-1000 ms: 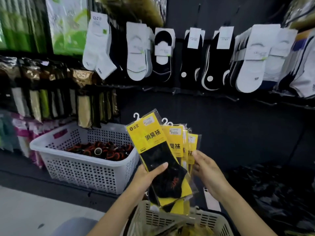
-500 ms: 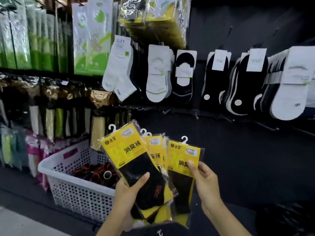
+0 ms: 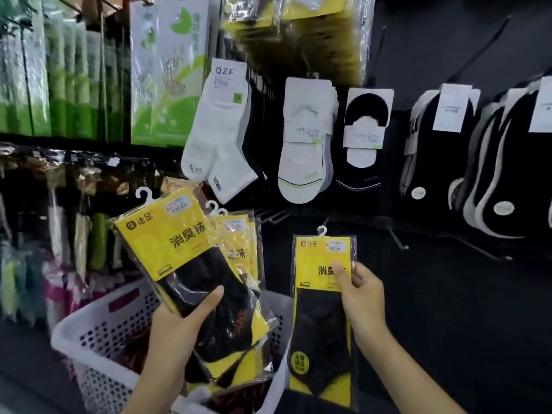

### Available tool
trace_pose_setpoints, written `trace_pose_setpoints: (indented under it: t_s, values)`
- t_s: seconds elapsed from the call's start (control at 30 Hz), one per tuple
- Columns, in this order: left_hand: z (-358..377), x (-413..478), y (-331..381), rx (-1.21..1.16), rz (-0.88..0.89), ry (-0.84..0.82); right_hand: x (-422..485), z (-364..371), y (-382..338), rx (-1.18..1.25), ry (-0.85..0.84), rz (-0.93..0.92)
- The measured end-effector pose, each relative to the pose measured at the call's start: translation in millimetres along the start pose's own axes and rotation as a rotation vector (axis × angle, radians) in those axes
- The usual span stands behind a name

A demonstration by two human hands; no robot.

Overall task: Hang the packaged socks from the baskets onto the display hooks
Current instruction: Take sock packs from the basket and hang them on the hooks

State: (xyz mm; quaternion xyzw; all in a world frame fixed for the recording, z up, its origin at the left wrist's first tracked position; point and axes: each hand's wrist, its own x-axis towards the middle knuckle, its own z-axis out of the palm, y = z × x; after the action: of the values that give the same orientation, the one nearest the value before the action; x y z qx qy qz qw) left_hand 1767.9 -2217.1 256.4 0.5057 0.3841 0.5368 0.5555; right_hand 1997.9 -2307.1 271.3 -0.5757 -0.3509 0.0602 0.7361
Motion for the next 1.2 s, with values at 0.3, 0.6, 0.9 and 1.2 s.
trace_pose_setpoints:
  t_s: [0.3,0.6,0.9,1.2]
  values:
    - [30.6,15.7,-11.2,-0.149,0.005,-0.116,51.2,4.4,32.9,-0.035,0.067,0.18]
    - [56.8,8.0,-31.6,-0.164,-0.076,-0.158,65.1,-5.6,37.5,-0.063,0.267,0.28]
    - [65.1,-19.3,-43.1,-0.14,-0.142,-0.318,-18.5,-9.5,-1.0,0.15,-0.608,0.296]
    - [54.4,-19.1,-32.7,-0.088,-0.02,-0.328,-25.7,-21.5,-2.7,0.288,-0.268,0.225]
